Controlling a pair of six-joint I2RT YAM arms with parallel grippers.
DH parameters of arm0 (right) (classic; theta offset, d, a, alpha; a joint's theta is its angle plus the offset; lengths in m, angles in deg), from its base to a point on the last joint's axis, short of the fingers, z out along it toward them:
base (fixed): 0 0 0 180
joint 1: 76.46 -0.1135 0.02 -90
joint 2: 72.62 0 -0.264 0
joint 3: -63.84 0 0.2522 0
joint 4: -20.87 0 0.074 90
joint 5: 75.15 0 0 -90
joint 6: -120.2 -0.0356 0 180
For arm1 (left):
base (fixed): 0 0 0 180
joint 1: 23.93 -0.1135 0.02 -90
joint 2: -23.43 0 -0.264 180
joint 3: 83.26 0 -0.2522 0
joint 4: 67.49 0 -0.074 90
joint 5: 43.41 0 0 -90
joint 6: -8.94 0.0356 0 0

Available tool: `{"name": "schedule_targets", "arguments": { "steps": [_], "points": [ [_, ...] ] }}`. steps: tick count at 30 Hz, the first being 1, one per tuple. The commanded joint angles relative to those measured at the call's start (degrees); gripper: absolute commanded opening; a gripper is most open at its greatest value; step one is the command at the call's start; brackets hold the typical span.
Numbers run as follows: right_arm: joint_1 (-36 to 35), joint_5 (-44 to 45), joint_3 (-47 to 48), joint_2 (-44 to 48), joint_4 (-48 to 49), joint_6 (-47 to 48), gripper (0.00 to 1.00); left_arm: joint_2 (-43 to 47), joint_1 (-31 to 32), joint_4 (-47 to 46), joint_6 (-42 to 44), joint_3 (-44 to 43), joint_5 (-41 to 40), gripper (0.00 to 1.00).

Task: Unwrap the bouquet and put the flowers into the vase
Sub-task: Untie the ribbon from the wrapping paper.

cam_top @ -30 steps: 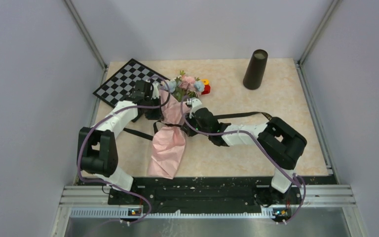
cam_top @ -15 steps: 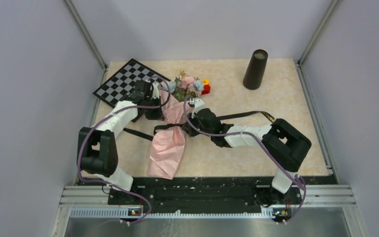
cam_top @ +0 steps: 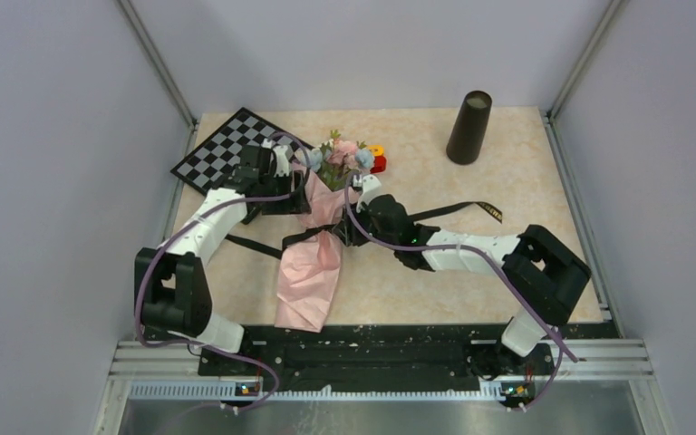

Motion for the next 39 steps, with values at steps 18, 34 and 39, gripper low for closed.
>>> {"name": "schedule_targets", "arguments": {
  "steps": [18,34,39],
  "points": [
    [3.7,-9.8,5.2,2.3,-6.3,8.1,0.47,15.4,0.0,-5.1,4.5,3.5,0.9,0.96],
    [3.5,-13.3,13.2,-7.4,-6.7,8.6,0.32,14.0,1.0,-4.7,4.2,3.3,1.4,0.84],
    [3.5,-13.0,14.4,-8.6,-7.1,8.8,0.31,13.6,1.1,-4.7,4.1,3.2,1.5,0.82]
  ]
}}
